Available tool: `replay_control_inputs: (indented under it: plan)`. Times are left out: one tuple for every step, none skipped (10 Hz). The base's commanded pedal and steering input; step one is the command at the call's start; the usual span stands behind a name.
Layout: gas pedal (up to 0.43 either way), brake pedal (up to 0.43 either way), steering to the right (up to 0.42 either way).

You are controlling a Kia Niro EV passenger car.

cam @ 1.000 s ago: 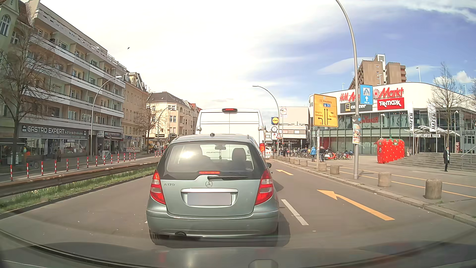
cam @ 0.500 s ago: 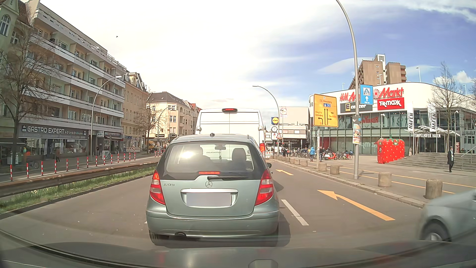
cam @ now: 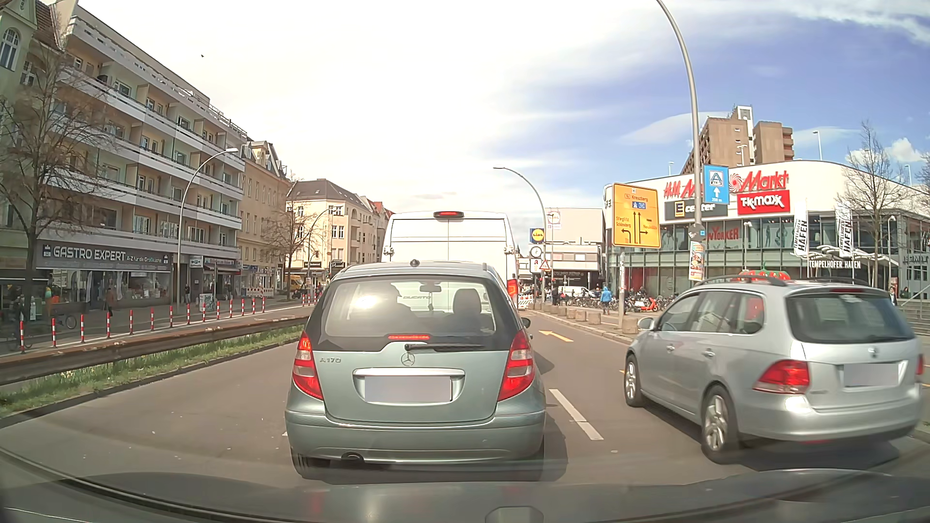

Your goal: Follow the waypoints while adhering to traffic rules and regulations

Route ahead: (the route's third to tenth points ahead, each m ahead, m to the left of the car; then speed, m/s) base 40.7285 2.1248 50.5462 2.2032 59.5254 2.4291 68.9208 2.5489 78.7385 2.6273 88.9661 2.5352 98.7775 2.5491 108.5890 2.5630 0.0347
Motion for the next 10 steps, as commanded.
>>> replay_control_inputs:
  plan:
    - [0.000, 0.384, -0.012]
    - [0.000, 0.402, -0.012]
    - [0.000, 0.415, -0.012]
    - [0.000, 0.427, -0.012]
    - [0.000, 0.439, -0.012]
    - [0.000, 0.445, -0.012]
    - [0.000, 0.445, -0.012]
    - [0.000, 0.445, -0.013]
    - [0.000, 0.445, -0.012]
    - [0.000, 0.439, -0.012]
